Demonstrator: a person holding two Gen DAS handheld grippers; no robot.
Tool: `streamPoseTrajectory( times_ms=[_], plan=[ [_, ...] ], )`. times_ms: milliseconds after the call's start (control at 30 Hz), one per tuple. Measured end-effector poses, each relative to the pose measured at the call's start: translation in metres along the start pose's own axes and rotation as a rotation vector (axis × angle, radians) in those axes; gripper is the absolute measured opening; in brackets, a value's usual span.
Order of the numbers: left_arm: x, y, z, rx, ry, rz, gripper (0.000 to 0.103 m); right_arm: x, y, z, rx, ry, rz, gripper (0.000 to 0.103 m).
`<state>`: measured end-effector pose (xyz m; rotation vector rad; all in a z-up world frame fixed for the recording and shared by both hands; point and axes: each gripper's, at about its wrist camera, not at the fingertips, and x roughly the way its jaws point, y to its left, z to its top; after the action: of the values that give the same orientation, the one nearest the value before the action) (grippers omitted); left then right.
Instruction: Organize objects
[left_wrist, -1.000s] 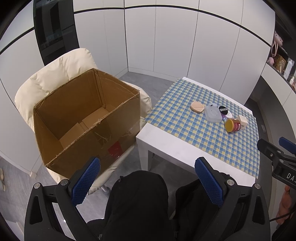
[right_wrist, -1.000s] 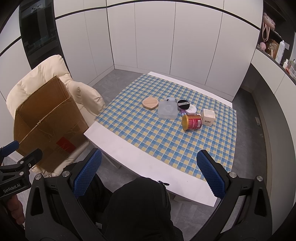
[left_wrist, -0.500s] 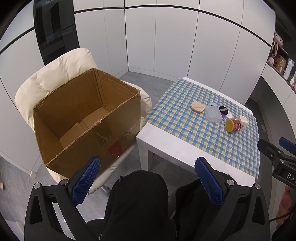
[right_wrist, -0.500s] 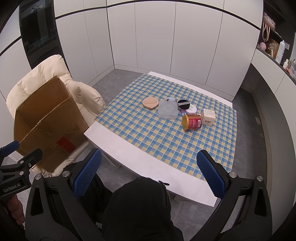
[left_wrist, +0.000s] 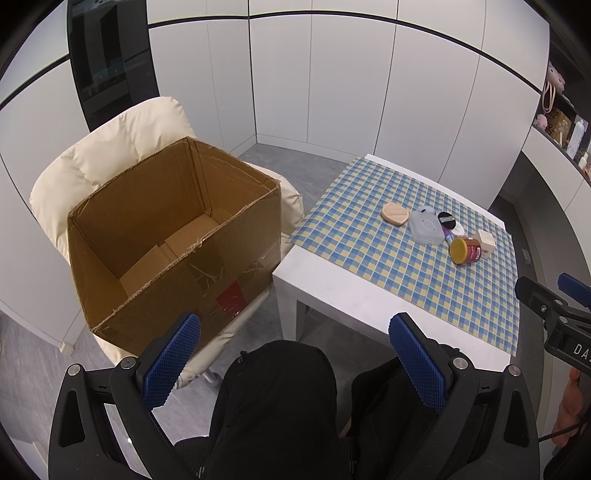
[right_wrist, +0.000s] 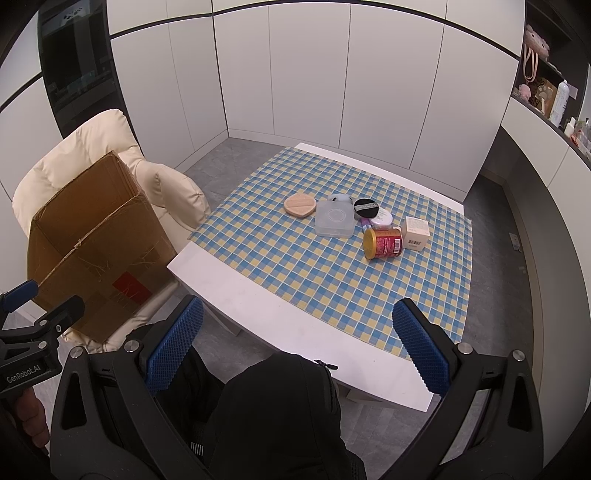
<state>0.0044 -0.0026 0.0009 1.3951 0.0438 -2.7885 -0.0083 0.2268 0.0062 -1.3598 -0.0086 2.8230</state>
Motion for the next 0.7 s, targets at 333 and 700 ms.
streamPoseTrajectory(
  times_ms=[333, 700],
  plan=[
    [-0.0011, 0.001, 0.0014, 0.003, -0.003, 0.003, 0.102, -0.0002, -0.0008, -0.0001, 0.002, 0.001, 0.0, 0.103],
    [0.0026, -0.0002, 0.0006, 0.007, 0.002, 0.017, 0.102, 0.0004, -0.0005, 0.0001, 0.007, 0.004, 0.004, 0.103]
  ],
)
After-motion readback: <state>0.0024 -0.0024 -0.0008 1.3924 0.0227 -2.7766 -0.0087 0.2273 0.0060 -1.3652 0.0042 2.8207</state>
